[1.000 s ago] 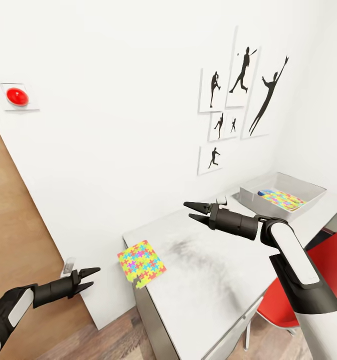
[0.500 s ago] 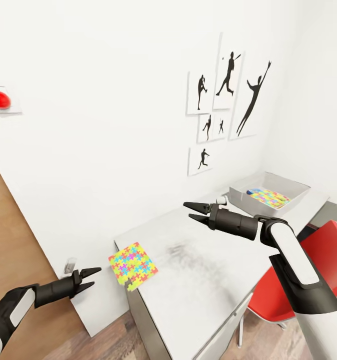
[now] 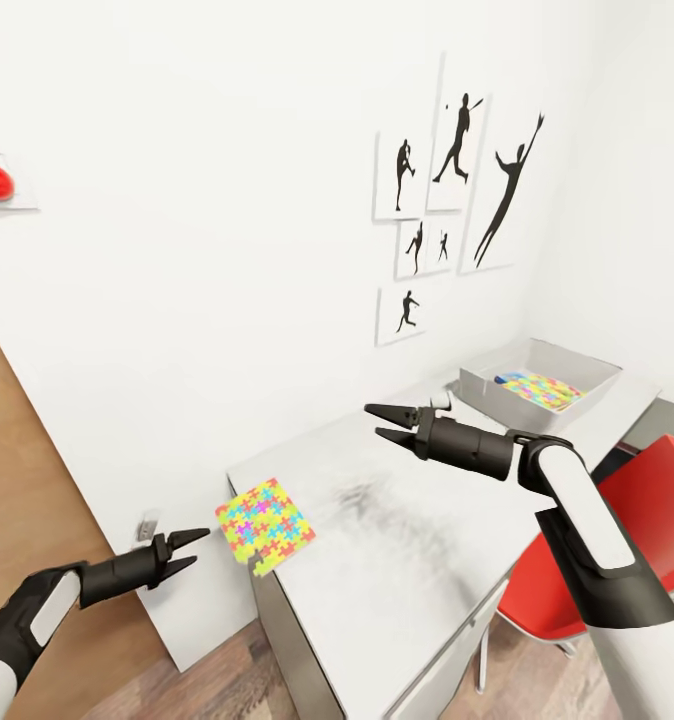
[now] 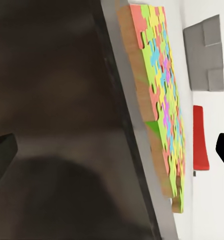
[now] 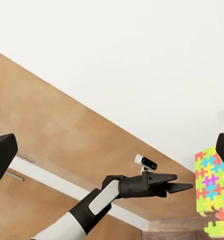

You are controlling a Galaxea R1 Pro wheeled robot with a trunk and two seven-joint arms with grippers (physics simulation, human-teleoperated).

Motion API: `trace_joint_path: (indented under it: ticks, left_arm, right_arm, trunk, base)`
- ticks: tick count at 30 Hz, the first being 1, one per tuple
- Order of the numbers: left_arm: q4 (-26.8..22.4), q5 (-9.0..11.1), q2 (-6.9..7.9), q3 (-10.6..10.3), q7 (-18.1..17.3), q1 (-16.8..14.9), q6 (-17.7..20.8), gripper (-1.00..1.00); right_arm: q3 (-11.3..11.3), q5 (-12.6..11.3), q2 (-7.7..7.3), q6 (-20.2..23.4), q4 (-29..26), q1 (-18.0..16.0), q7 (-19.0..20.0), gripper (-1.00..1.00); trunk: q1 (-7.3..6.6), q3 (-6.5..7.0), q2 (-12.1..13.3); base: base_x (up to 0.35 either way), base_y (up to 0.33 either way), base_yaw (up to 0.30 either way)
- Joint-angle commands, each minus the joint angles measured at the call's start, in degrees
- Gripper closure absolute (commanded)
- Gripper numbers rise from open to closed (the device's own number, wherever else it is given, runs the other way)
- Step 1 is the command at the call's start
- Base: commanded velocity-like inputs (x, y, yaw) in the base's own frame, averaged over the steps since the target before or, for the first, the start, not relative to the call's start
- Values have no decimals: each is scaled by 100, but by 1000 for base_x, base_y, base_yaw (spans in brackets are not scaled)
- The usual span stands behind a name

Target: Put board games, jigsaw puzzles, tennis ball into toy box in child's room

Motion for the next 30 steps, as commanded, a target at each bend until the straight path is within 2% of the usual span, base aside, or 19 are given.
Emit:
trace_joint_path:
  ticks: [1, 6, 13, 18, 23, 30]
  left_arm:
    - [-16, 13, -58, 4, -12, -5, 33, -100]
    - [-42, 17, -145, 0, -52, -15, 43, -100]
    - [-45, 18, -150, 0, -75, -17, 54, -100]
    - [-52, 29, -141, 14, -83, -17, 53, -100]
    - [-86, 35, -158, 23, -82, -17, 49, -100]
    - [-479, 35, -176, 26, -71, -34, 102, -100]
  right_arm:
    - [-1, -1, 6, 10, -1, -5, 3, -100]
    - [-10, -1, 33, 10, -1, -5, 2, -100]
    - [-7, 3, 49, 3, -1, -5, 3, -100]
    - [-5, 10, 163, 8, -1, -5, -5, -100]
    - [-1, 9, 188, 17, -1, -5, -1, -100]
    - [-8, 12, 189, 19, -1, -5, 2, -100]
  trunk:
    - [22, -24, -45]
    - [132, -114, -246]
    - [132, -114, -246]
    - [132, -114, -246]
    - [132, -114, -246]
    - [132, -114, -246]
  base:
    - [0, 0, 0]
    - [0, 0, 0]
    - [0, 0, 0]
    - [0, 0, 0]
    - [0, 0, 0]
    - [0, 0, 0]
